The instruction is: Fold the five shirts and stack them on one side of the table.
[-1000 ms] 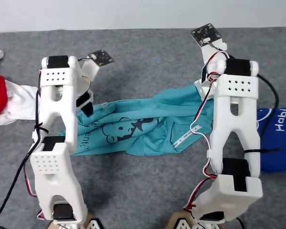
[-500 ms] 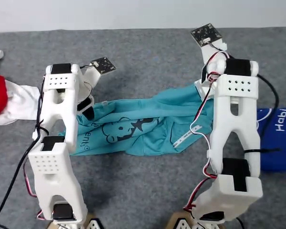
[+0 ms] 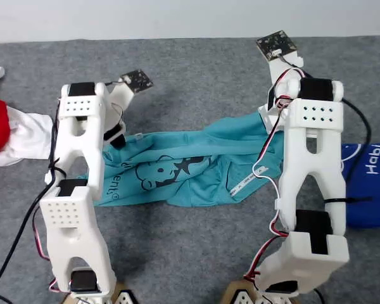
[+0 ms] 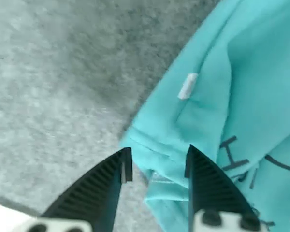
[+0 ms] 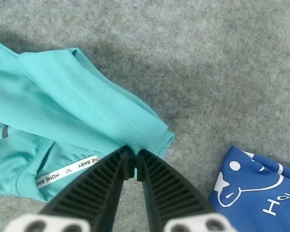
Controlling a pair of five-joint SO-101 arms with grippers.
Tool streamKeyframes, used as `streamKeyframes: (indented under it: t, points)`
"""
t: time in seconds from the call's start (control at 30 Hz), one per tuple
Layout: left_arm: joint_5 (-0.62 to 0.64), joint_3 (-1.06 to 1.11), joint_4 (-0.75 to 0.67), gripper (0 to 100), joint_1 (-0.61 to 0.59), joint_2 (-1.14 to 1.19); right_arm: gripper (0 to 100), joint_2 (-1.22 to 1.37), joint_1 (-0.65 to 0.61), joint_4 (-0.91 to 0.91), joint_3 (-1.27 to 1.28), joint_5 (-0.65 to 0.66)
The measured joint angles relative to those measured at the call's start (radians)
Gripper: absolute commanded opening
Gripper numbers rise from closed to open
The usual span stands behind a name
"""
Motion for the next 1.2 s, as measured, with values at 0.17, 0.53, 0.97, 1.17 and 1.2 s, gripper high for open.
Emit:
streamKeyframes:
  t: [0.17,0.53,0.97,1.17,1.2]
  points:
    - [0.000,-0.032,0.000,19,0.000,0.002,0.9,0.000,0.000,0.000,0.000,-0.002]
    - [0.000,-0.097,0.000,19,0.000,0.161,0.9,0.000,0.000,0.000,0.000,-0.002]
    - [0.000,-0.502,0.199,2,0.003,0.399,0.9,0.000,0.000,0.000,0.000,-0.005]
    - [0.000,-0.643,0.241,0,0.003,0.440,0.9,0.000,0.000,0.000,0.000,-0.005]
    - [0.000,-0.655,0.242,0,0.003,0.440,0.9,0.000,0.000,0.000,0.000,-0.005]
